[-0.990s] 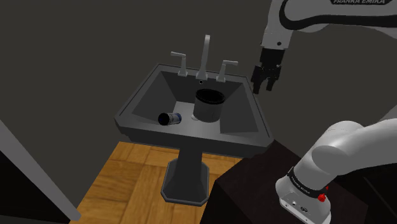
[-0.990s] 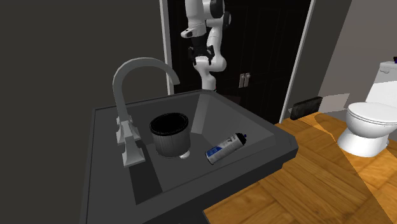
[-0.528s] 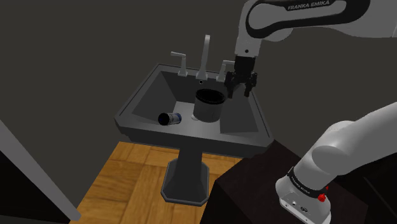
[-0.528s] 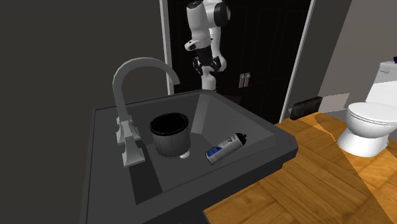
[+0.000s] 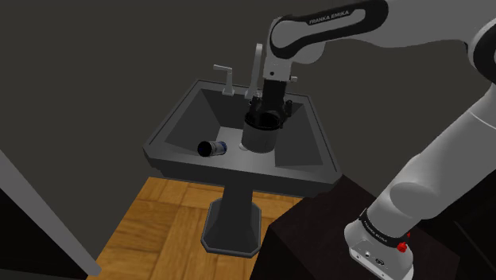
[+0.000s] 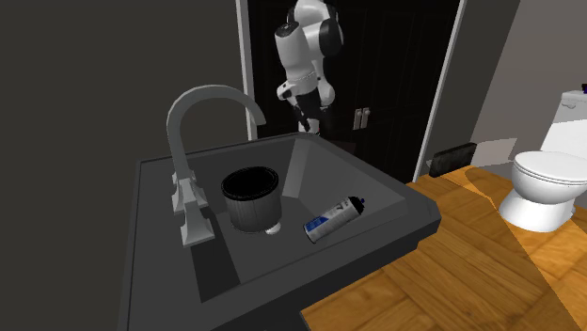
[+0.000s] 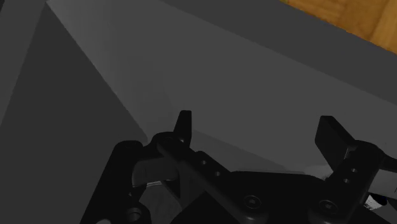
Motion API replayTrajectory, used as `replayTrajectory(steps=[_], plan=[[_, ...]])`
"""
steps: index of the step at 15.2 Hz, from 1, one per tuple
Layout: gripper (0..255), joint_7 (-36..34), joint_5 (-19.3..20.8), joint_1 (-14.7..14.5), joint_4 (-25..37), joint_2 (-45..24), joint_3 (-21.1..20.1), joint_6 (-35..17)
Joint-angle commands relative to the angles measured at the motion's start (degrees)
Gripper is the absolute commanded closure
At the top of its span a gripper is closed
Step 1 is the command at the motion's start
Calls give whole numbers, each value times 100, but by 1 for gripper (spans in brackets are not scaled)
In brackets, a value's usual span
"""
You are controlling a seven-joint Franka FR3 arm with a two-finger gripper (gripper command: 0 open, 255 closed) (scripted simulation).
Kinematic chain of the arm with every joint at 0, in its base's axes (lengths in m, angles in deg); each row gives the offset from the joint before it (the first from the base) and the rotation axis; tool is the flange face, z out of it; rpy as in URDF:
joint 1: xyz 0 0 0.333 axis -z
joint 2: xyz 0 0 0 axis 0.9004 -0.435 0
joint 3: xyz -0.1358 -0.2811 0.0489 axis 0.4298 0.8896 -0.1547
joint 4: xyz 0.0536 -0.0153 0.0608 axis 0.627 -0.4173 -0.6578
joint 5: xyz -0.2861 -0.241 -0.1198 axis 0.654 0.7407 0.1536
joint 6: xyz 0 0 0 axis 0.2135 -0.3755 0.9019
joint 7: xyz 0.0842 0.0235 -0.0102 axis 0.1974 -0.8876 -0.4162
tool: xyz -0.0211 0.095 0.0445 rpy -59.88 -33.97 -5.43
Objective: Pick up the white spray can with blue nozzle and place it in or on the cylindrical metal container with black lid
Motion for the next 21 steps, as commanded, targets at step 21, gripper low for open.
replayTrajectory(steps=[21], plan=[[0,-2539,-660,-323,4977,-5318,26,-105]])
